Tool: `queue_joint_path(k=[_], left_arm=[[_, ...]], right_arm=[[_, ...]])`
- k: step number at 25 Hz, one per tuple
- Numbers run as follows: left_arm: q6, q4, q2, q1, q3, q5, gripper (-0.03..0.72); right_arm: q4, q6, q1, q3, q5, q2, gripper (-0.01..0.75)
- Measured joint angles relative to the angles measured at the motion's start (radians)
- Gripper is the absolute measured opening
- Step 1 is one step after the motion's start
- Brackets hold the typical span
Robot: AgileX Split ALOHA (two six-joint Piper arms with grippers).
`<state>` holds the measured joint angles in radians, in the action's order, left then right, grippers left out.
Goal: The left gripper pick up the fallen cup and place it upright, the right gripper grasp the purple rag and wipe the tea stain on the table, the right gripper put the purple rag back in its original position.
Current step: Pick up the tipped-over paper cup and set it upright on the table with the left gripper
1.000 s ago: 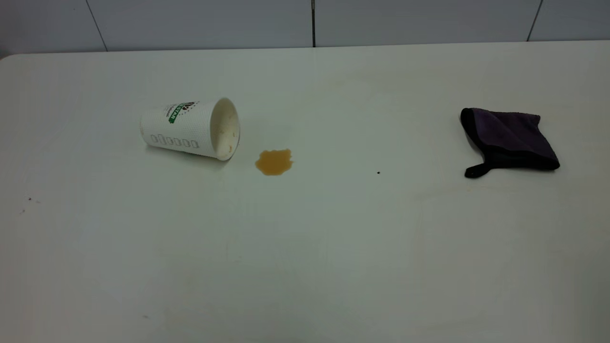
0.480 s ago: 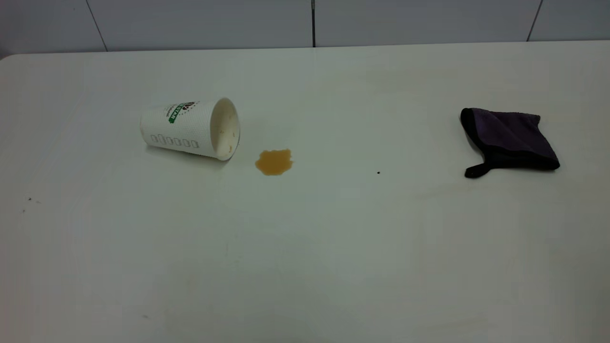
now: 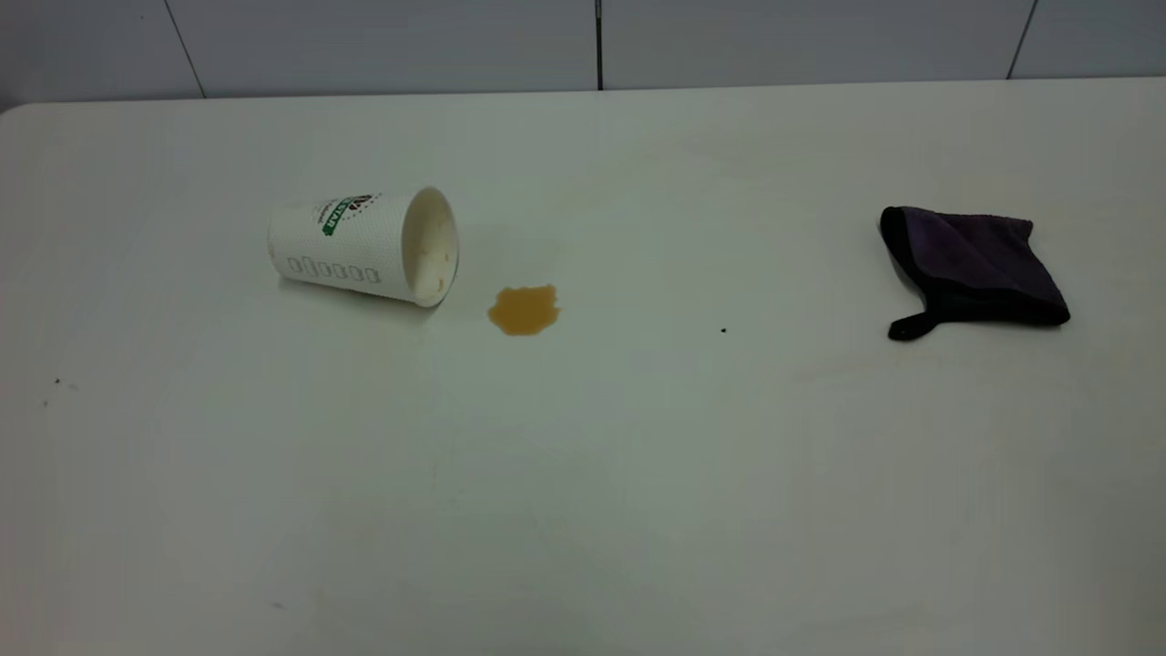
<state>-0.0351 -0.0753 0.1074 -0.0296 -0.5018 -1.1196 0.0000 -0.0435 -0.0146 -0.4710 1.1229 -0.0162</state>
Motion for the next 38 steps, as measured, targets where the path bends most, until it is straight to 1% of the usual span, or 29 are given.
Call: queue_joint_path(k=[3, 8, 12, 14, 16, 19, 23, 26, 28, 32, 35, 38], left_arm=[[-0.015, -0.061, 0.160, 0.000, -0.066, 0.037, 0.472], [-0.063, -0.156, 0.517, 0.000, -0.228, 0.110, 0.481], [-0.070, -0.163, 0.792, 0.005, -0.350, 0.182, 0.522], [-0.073, -0.169, 0.911, 0.033, -0.402, 0.205, 0.552], [-0.086, -0.185, 1.035, 0.082, -0.448, 0.225, 0.586], [-0.180, -0.266, 1.206, 0.192, -0.511, 0.240, 0.617], [-0.382, -0.441, 1.428, 0.360, -0.596, 0.251, 0.624], [-0.485, -0.547, 1.580, 0.475, -0.670, 0.271, 0.624], [-0.530, -0.591, 1.675, 0.540, -0.717, 0.288, 0.624], [-0.597, -0.663, 1.860, 0.624, -0.808, 0.298, 0.621], [-0.616, -0.691, 1.970, 0.652, -0.872, 0.302, 0.618], [-0.633, -0.702, 2.063, 0.657, -0.931, 0.318, 0.611]], right_arm=[[0.000, 0.000, 0.000, 0.000, 0.000, 0.000, 0.238], [0.000, 0.000, 0.000, 0.000, 0.000, 0.000, 0.238], [0.000, 0.000, 0.000, 0.000, 0.000, 0.000, 0.238], [0.000, 0.000, 0.000, 0.000, 0.000, 0.000, 0.238], [0.000, 0.000, 0.000, 0.000, 0.000, 0.000, 0.238], [0.000, 0.000, 0.000, 0.000, 0.000, 0.000, 0.238], [0.000, 0.000, 0.000, 0.000, 0.000, 0.000, 0.238], [0.000, 0.000, 0.000, 0.000, 0.000, 0.000, 0.238], [0.000, 0.000, 0.000, 0.000, 0.000, 0.000, 0.238], [0.000, 0.000, 0.000, 0.000, 0.000, 0.000, 0.238], [0.000, 0.000, 0.000, 0.000, 0.000, 0.000, 0.238], [0.000, 0.000, 0.000, 0.000, 0.000, 0.000, 0.238]])
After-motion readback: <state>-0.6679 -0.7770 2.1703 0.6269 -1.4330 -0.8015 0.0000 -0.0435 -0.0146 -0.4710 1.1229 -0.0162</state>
